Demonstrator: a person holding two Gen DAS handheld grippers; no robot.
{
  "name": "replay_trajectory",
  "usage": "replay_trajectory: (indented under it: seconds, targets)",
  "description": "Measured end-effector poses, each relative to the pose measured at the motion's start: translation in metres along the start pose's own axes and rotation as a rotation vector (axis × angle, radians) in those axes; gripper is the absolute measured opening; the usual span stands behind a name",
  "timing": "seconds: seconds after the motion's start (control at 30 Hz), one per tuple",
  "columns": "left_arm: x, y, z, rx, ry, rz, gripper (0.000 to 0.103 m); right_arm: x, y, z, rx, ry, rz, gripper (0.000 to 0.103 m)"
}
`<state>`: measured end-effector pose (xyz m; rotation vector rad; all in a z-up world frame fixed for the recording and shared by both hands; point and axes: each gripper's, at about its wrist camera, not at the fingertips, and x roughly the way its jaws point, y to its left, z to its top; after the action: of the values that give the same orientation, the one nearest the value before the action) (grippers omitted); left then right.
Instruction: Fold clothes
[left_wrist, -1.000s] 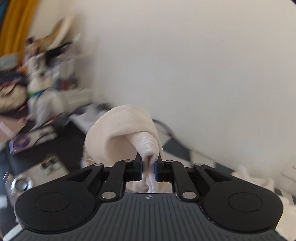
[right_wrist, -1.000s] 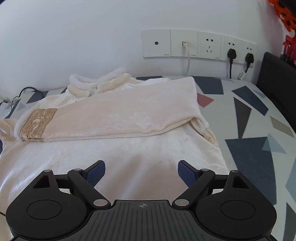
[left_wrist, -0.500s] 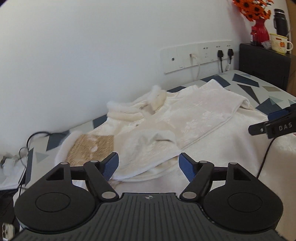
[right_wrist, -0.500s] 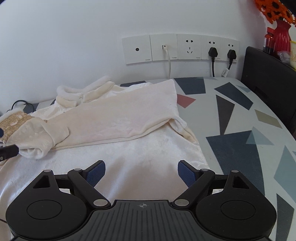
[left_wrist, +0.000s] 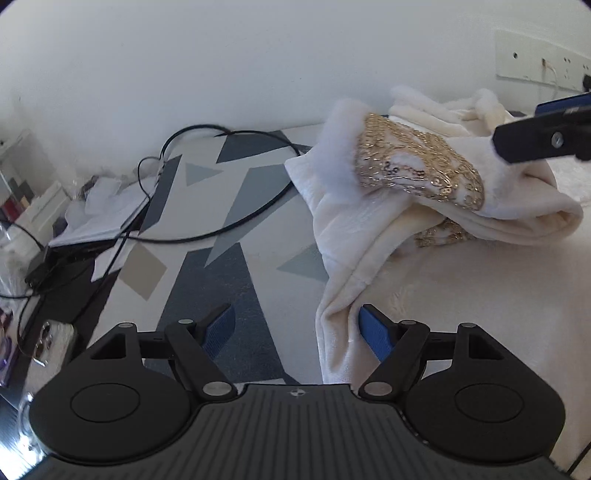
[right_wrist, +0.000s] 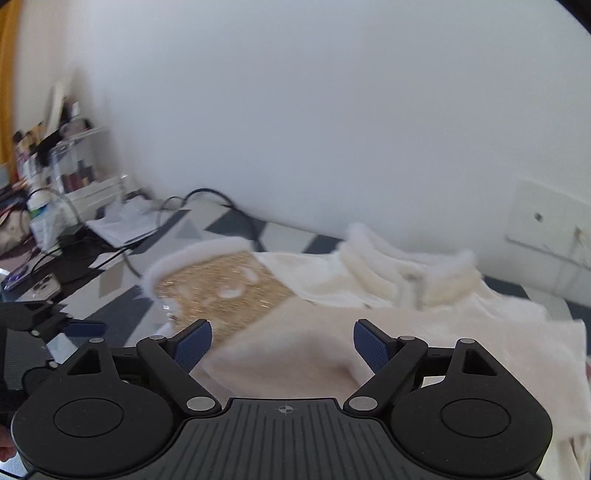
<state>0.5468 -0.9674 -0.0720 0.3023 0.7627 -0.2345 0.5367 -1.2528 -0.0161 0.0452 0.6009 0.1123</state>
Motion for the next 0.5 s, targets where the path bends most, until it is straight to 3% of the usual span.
replay_trajectory:
  seconds: [0.07, 0.13, 0.2, 0.27, 0.4, 0.5]
  targets:
    - [0.000, -0.002, 0.000, 0.000, -0.005, 0.009, 0.076, -0.006, -0.005, 0.005, 0.011, -0.029, -0.015, 0.080]
    - [0.000, -0.004, 0.001, 0.012, -0.011, 0.022, 0.076, -0.012, -0.011, 0.010, 0.021, -0.057, -0.030, 0.072]
    - [0.002, -0.004, 0.002, 0.008, -0.010, 0.024, 0.076, -0.018, -0.016, 0.015, 0.032, -0.086, -0.045, 0.033]
    - [0.004, -0.002, 0.004, -0.001, -0.008, 0.022, 0.079, -0.024, -0.021, 0.020, 0.042, -0.114, -0.060, 0.009]
    - [0.008, 0.008, 0.003, -0.039, -0.001, -0.003, 0.084, -0.036, -0.032, 0.030, 0.064, -0.172, -0.090, 0.008]
    - [0.009, 0.011, 0.002, -0.043, -0.002, -0.017, 0.085, -0.083, -0.083, 0.015, 0.187, -0.206, -0.224, 0.008]
